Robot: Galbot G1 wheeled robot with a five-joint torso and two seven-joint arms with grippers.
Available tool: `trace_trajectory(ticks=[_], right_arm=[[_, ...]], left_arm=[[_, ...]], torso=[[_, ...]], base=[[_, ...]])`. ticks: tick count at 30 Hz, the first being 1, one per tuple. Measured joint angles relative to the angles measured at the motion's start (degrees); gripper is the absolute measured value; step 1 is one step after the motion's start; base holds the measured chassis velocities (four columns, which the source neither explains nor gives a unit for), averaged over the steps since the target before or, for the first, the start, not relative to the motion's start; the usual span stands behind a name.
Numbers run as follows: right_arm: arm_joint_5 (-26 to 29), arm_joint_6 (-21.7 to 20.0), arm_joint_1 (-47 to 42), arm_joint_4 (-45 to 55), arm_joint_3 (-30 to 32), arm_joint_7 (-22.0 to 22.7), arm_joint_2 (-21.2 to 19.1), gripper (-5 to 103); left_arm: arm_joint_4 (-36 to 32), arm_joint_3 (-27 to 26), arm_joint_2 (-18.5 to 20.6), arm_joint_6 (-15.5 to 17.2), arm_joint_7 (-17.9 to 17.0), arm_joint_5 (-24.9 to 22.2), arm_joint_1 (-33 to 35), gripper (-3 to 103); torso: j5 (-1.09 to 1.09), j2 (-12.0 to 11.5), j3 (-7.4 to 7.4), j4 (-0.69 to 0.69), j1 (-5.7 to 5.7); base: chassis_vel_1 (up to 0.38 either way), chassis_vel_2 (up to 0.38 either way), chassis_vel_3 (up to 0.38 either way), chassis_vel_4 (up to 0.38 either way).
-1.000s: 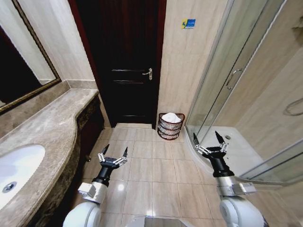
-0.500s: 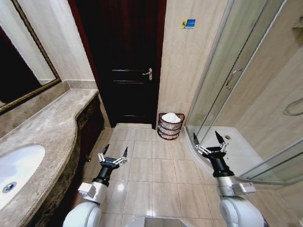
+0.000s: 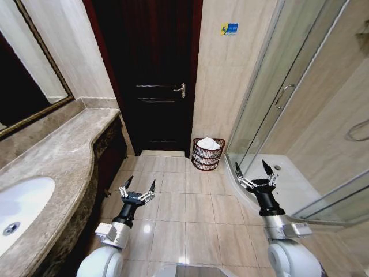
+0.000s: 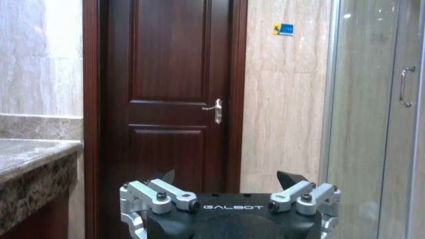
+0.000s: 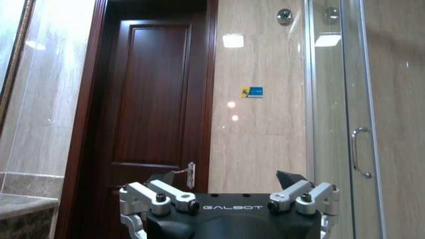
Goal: Discard the used towel into the hamper.
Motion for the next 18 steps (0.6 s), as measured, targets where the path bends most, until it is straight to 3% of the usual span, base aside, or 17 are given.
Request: trace_trajectory(ticks=[18], right_arm=[[0.00, 0.00, 0.00, 0.00, 0.00, 0.00, 0.00, 100]], left_arm=[[0.00, 0.00, 0.00, 0.00, 0.00, 0.00, 0.00, 100]], torso=[[0.00, 0.00, 0.00, 0.00, 0.00]], base=[[0.000, 0.000, 0.000, 0.000]])
